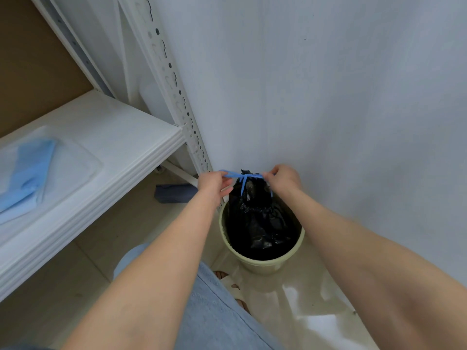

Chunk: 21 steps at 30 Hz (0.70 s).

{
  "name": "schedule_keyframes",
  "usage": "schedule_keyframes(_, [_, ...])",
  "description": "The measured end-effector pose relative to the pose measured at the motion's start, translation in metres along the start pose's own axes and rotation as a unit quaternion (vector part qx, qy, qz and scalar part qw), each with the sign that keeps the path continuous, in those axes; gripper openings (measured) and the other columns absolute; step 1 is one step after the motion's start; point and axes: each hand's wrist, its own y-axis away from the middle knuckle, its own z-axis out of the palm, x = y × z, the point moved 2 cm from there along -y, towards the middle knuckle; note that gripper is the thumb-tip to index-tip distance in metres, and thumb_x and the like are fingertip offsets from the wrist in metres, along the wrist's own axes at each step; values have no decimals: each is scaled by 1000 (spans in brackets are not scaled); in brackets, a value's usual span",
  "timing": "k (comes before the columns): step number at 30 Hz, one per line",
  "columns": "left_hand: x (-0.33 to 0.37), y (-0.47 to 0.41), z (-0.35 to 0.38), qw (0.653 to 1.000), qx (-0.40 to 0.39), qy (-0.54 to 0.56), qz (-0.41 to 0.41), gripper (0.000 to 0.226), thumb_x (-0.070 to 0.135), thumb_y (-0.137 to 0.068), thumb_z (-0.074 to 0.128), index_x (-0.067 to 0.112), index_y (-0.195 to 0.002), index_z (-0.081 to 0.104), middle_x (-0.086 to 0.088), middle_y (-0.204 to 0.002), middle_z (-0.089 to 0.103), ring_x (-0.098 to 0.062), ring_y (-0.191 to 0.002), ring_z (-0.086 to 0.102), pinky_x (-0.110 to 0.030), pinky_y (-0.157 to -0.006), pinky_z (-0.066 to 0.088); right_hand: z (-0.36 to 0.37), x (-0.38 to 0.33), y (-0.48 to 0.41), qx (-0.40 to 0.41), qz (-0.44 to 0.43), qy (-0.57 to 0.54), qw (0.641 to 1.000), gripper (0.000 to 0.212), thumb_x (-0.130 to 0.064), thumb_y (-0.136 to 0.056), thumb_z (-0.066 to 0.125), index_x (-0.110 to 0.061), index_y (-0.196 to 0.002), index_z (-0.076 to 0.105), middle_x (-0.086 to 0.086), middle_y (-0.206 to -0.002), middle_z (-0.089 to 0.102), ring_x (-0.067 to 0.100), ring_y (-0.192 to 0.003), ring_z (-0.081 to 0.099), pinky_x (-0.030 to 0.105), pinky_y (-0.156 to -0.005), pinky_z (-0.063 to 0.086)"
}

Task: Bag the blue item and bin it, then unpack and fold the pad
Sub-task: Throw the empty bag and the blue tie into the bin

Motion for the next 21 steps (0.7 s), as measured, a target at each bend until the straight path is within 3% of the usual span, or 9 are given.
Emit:
schedule_keyframes(2, [1,2,2,998,-16,49,-19,12,6,-97,46,4,-89,56,-8,-76,58,-16,-70,60,-33,-70,55,1,1,-1,1,37,-98,995,19,-28,-91,59,-11,-81,59,3,-73,59,20,-71,57,29,-66,45])
schedule_keyframes(4, [2,3,5,996,-26,82,-26,18,6,-97,46,6,-81,54,-7,-74,50,-18,-68,57,-36,-75,56,3,-1,0,-17,95,-257,962,22,-20,-93,60,-8,-75,56,4,-66,55,14,-56,53,24,-54,48])
schedule_keyframes(6, [3,5,6,994,-32,98,-28,19,7,-97,48,7,-79,54,-4,-68,40,-15,-63,48,-36,-82,56,5,-2,1,-27,128,-347,929,25,-18,-95,58,-8,-73,52,5,-67,55,11,-55,54,22,-50,50])
schedule_keyframes(11, [4,4,2,989,-5,144,-15,17,5,-95,50,9,-79,54,-1,-59,28,-11,-51,29,-26,-61,51,7,-2,0,-21,159,-397,904,25,-20,-96,56,-7,-76,52,6,-68,58,11,-54,57,17,-39,50])
schedule_keyframes(15, [3,1,-2,997,-1,79,3,17,6,-95,50,12,-80,55,1,-59,30,-10,-42,25,-19,-38,32,5,-3,-2,-5,187,-449,874,25,-20,-100,49,-5,-81,50,10,-68,60,8,-37,58,18,-36,49])
schedule_keyframes(18, [2,-2,-4,999,20,-1,41,7,6,-93,55,10,-88,59,-1,-62,39,-12,-45,29,-21,-40,29,4,-3,-1,7,216,-512,832,18,-17,-101,45,0,-97,49,17,-78,63,16,-34,61,27,-49,57])
schedule_keyframes(21, [4,-8,-14,993,61,-56,79,6,10,-91,59,14,-94,62,0,-76,55,-14,-49,35,-24,-46,34,0,1,1,32,225,-580,782,29,-17,-103,38,-1,-127,44,24,-106,60,25,-44,65,32,-46,56])
